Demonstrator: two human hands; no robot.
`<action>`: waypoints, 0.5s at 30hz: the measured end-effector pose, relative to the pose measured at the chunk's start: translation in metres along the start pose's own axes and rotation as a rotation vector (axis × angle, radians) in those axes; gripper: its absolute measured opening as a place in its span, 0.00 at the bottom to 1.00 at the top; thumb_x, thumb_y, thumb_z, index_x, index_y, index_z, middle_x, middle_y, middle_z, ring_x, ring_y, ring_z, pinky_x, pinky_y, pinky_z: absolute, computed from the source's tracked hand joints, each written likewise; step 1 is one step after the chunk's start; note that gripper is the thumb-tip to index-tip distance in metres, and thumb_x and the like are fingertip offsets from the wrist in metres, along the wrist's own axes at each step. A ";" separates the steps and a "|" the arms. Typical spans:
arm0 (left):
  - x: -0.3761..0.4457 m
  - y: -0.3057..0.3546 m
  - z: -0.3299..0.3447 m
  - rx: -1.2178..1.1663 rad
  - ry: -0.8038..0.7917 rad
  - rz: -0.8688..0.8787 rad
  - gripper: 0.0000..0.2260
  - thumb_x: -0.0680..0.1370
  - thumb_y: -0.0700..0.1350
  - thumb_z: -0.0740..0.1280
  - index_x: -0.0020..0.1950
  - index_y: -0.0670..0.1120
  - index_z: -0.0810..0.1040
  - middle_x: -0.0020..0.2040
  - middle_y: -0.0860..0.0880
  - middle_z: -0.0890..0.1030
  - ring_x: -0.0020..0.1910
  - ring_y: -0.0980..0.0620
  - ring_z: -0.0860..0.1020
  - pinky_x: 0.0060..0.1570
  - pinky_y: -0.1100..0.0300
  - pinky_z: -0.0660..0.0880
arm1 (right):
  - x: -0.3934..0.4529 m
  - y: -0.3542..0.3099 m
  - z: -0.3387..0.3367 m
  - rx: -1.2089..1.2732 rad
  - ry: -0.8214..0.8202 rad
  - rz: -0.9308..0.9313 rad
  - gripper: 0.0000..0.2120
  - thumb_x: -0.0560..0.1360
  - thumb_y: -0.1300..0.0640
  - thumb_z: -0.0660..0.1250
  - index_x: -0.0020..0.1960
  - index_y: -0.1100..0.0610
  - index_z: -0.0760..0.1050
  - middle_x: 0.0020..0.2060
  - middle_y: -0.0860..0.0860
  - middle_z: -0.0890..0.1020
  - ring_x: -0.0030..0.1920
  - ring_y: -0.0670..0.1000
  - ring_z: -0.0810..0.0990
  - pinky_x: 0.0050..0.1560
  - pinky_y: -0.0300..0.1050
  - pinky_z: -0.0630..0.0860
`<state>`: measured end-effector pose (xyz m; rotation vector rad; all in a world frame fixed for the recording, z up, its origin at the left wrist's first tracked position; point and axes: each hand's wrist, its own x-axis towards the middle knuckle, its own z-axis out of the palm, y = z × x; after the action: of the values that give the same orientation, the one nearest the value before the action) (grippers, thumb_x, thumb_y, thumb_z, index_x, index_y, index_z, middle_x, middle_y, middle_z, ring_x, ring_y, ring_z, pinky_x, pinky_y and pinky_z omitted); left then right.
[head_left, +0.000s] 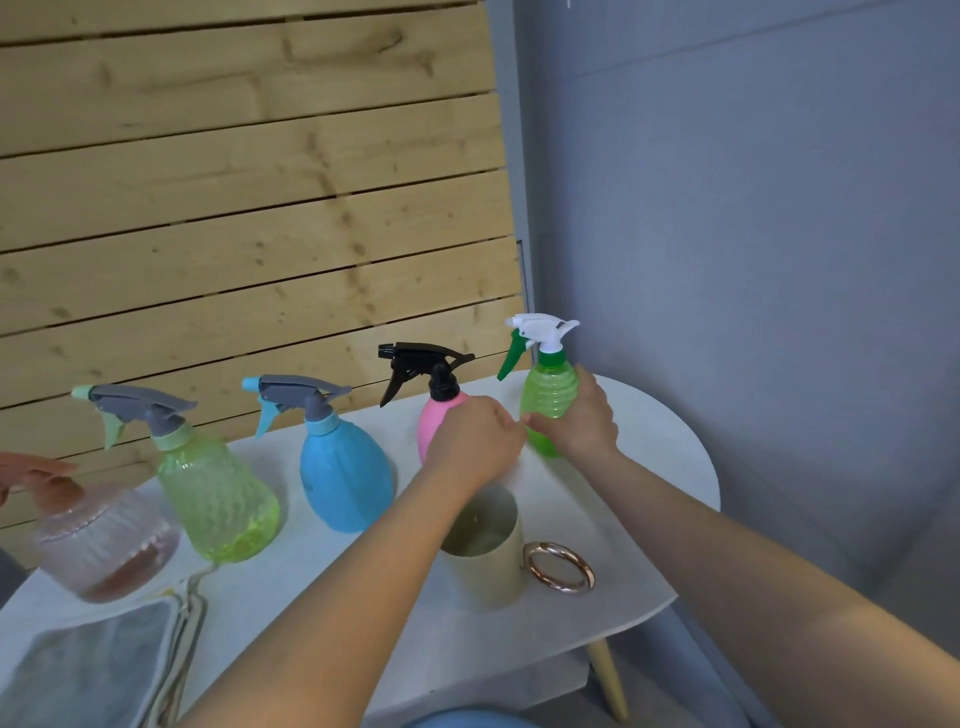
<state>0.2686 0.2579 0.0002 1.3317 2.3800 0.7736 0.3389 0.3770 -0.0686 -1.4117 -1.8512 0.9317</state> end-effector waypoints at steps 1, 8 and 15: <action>0.002 0.001 0.003 -0.011 -0.007 0.004 0.08 0.78 0.44 0.63 0.46 0.42 0.80 0.46 0.43 0.82 0.48 0.44 0.79 0.51 0.54 0.77 | 0.001 0.001 0.001 -0.018 0.015 -0.004 0.36 0.62 0.46 0.77 0.65 0.52 0.66 0.61 0.51 0.75 0.60 0.57 0.74 0.57 0.52 0.72; -0.005 0.007 -0.002 -0.162 0.086 0.007 0.14 0.79 0.44 0.63 0.64 0.43 0.77 0.62 0.47 0.79 0.60 0.49 0.76 0.56 0.64 0.68 | -0.035 -0.008 -0.029 0.143 0.222 -0.100 0.32 0.61 0.47 0.77 0.62 0.52 0.70 0.58 0.52 0.74 0.61 0.55 0.71 0.56 0.49 0.71; -0.088 0.014 -0.048 -0.626 0.173 0.171 0.15 0.81 0.43 0.61 0.67 0.47 0.73 0.63 0.52 0.78 0.60 0.55 0.76 0.64 0.55 0.71 | -0.133 -0.054 -0.083 0.505 -0.045 -0.125 0.30 0.58 0.48 0.76 0.58 0.52 0.72 0.54 0.51 0.76 0.52 0.47 0.79 0.50 0.43 0.76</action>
<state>0.2994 0.1743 0.0473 1.2285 1.8920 1.5750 0.4087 0.2517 0.0146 -0.9626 -1.5632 1.2630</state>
